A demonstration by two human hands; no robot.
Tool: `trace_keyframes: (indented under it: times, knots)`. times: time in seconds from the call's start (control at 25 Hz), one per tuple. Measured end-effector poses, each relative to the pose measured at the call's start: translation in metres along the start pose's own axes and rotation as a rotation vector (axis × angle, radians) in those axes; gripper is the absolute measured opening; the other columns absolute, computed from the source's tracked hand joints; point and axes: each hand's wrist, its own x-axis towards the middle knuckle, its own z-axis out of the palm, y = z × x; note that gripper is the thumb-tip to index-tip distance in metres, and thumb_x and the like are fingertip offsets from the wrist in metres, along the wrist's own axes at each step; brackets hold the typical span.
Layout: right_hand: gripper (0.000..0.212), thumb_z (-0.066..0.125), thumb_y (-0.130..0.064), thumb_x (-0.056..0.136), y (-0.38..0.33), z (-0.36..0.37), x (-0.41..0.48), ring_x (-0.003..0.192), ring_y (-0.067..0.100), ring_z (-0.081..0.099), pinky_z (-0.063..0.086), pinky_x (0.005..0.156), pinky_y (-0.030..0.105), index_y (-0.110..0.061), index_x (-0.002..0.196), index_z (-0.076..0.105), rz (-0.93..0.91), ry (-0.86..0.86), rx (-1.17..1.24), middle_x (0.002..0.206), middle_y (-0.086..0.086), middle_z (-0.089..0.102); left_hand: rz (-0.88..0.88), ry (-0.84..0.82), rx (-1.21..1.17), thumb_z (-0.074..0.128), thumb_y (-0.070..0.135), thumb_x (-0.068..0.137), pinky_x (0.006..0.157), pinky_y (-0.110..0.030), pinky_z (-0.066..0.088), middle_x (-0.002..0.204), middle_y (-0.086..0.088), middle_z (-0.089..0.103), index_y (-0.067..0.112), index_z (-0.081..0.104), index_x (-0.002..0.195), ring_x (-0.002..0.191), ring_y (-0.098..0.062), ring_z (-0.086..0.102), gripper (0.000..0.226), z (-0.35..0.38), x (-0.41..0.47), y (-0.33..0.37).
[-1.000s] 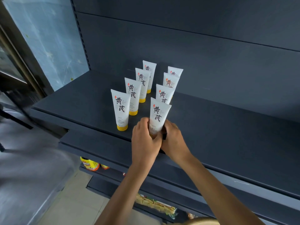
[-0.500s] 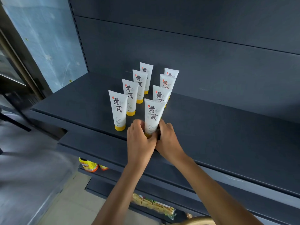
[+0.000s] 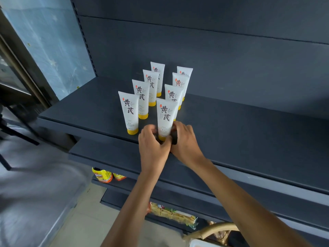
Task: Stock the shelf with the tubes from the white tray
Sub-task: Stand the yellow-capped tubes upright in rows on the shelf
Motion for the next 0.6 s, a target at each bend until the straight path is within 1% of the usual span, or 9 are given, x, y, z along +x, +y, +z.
trace_keyframes:
  times: [0.04, 0.08, 0.16, 0.2, 0.32, 0.44, 0.52, 0.6]
  knots:
    - [0.049, 0.072, -0.031, 0.086, 0.003, -0.006, -0.005, 0.108, 0.018, 0.046, 0.047, 0.095, 0.037, -0.016, 0.129, 0.053, -0.005, 0.018, -0.024, 0.117, -0.005, 0.060, -0.005, 0.027, -0.044, 0.079, 0.023, 0.080, 0.086, -0.034, 0.055, 0.106, 0.006, 0.059, 0.018, 0.055, 0.113, 0.102, -0.017, 0.057, 0.041, -0.002, -0.006, 0.000]
    - [0.055, 0.074, -0.033, 0.085, 0.009, -0.014, -0.013, 0.111, 0.018, 0.046, 0.045, 0.097, 0.036, -0.016, 0.133, 0.052, -0.005, 0.042, -0.044, 0.121, -0.003, 0.060, 0.003, 0.056, -0.090, 0.079, 0.023, 0.082, 0.087, -0.032, 0.054, 0.109, 0.004, 0.057, 0.016, 0.056, 0.116, 0.104, -0.017, 0.057, 0.042, -0.004, -0.015, 0.000]
    - [0.058, 0.077, -0.030, 0.083, 0.023, -0.031, -0.036, 0.111, 0.017, 0.047, 0.045, 0.098, 0.037, -0.014, 0.134, 0.053, -0.010, 0.111, -0.083, 0.117, -0.002, 0.060, 0.071, 0.098, -0.162, 0.075, 0.021, 0.085, 0.089, -0.030, 0.053, 0.113, 0.002, 0.057, 0.011, 0.058, 0.119, 0.108, -0.018, 0.057, 0.040, -0.007, -0.041, -0.002]
    - [0.056, 0.078, -0.028, 0.083, 0.031, -0.040, -0.051, 0.109, 0.017, 0.047, 0.046, 0.097, 0.039, -0.014, 0.132, 0.054, -0.012, 0.146, -0.108, 0.115, -0.002, 0.060, 0.102, 0.086, -0.180, 0.073, 0.020, 0.085, 0.087, -0.030, 0.053, 0.113, 0.002, 0.057, 0.010, 0.058, 0.119, 0.109, -0.019, 0.057, 0.038, -0.007, -0.056, -0.004]
    - [0.049, 0.076, -0.024, 0.086, 0.052, -0.064, -0.099, 0.106, 0.016, 0.046, 0.048, 0.094, 0.039, -0.015, 0.130, 0.057, 0.006, 0.212, -0.153, 0.113, -0.002, 0.059, 0.113, -0.059, -0.192, 0.070, 0.018, 0.085, 0.082, -0.034, 0.055, 0.115, 0.006, 0.057, 0.013, 0.059, 0.119, 0.111, -0.021, 0.058, 0.035, -0.001, -0.106, -0.013]
    - [0.045, 0.073, -0.023, 0.088, 0.076, -0.083, -0.155, 0.106, 0.018, 0.047, 0.049, 0.093, 0.038, -0.013, 0.129, 0.058, 0.046, 0.237, -0.181, 0.114, 0.000, 0.058, 0.019, -0.231, -0.143, 0.067, 0.031, 0.084, 0.084, -0.037, 0.056, 0.119, 0.010, 0.058, 0.020, 0.058, 0.119, 0.114, -0.013, 0.059, 0.039, 0.016, -0.156, -0.030]
    - [0.045, 0.072, -0.022, 0.088, 0.101, -0.092, -0.203, 0.108, 0.018, 0.047, 0.049, 0.093, 0.038, -0.013, 0.130, 0.058, 0.123, 0.239, -0.203, 0.115, 0.001, 0.058, -0.019, -0.371, -0.089, 0.067, 0.035, 0.083, 0.087, -0.041, 0.056, 0.118, 0.012, 0.056, 0.025, 0.056, 0.118, 0.112, -0.009, 0.058, 0.038, 0.033, -0.190, -0.044]
    - [0.045, 0.071, -0.022, 0.089, 0.132, -0.095, -0.257, 0.107, 0.019, 0.047, 0.048, 0.092, 0.038, -0.013, 0.130, 0.057, 0.228, 0.226, -0.228, 0.115, 0.003, 0.057, -0.036, -0.492, -0.025, 0.067, 0.036, 0.083, 0.089, -0.045, 0.055, 0.117, 0.014, 0.053, 0.026, 0.055, 0.118, 0.112, -0.013, 0.057, 0.038, 0.051, -0.226, -0.061]
